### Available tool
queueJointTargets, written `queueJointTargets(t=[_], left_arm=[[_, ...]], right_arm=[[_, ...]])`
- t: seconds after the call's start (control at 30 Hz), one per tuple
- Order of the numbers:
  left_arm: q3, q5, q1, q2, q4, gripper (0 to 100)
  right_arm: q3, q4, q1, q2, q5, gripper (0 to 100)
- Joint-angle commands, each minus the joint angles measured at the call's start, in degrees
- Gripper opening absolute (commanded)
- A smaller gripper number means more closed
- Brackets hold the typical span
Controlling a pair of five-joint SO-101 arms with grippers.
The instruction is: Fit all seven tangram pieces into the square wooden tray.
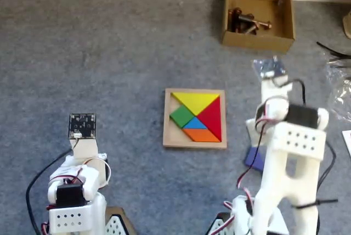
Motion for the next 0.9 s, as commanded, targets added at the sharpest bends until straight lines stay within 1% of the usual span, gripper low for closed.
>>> queueJointTargets(t=[0.0, 0.07, 0.23, 0.43, 0.57, 0.87], left_arm=[[1.19, 0.09, -0.48, 0.40, 0.44, 0], [1.19, 0.09, -0.48, 0.40, 0.44, 0], [1.19, 0.09, -0.48, 0.40, 0.44, 0], [1.19, 0.09, -0.48, 0.40, 0.44, 0], [1.19, 0.09, -0.48, 0.40, 0.44, 0], [1.19, 0.09, -0.48, 0.40, 0.44, 0]], right_arm=[[8.04, -6.02, 0.66, -6.81, -0.44, 20.2], [11.74, -6.11, 0.66, -9.27, -0.44, 20.2], [15.08, -7.43, 0.75, -12.62, -0.53, 20.2], [23.16, -17.01, 1.01, -13.67, -0.53, 20.4], [25.89, -20.79, 1.01, -13.23, -0.53, 20.5], [28.70, -21.14, 1.19, -13.14, -0.18, 20.6]])
